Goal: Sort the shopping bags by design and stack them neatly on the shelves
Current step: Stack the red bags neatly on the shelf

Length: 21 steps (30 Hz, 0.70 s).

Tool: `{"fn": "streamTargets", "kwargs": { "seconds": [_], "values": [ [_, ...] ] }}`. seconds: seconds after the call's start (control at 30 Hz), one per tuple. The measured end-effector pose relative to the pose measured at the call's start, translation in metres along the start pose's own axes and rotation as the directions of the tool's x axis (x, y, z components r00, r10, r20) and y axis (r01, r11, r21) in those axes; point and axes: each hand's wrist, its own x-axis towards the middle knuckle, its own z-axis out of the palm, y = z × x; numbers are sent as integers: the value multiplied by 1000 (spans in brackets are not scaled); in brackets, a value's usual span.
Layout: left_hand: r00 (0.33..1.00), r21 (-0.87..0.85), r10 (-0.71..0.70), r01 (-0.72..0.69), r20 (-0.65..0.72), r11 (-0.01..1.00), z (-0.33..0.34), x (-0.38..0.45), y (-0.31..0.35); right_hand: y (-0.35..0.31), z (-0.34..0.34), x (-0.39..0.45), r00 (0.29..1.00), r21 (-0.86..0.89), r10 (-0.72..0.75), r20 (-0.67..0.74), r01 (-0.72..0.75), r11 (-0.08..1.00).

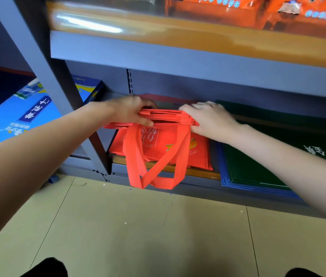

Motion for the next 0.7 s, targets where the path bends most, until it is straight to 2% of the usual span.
{"fn": "streamTargets", "kwargs": {
  "seconds": [0.07,0.13,0.27,0.43,0.5,0.57,0.63,0.7],
  "values": [
    [1000,-22,-19,19,0,1000,-4,1,-1,7,-5,3,999,13,-8,31,8,1000],
    [1000,32,-12,12,-7,999,-6,2,1,9,-7,2,998,16,-42,46,41,999],
    [1000,12,-21,21,-18,1000,-8,2,-2,0,4,-8,958,-126,-233,-164,214,969],
    [997,20,-26,27,-75,999,-5,2,-2,-21,23,-20,861,-185,-401,-312,359,915],
    [999,45,-10,12,-45,999,4,-1,-4,-28,32,-26,860,-150,-437,-261,411,899],
    [999,110,10,-15,50,994,19,-2,-7,-35,42,-37,872,-63,-449,-197,446,893],
    [986,249,-1,-41,167,968,36,-4,-6,-41,50,-49,874,-41,-462,-154,461,886],
    [975,379,-11,-76,223,922,51,-5,-4,-43,54,-59,874,-49,-466,-141,464,885]
  ]
}}
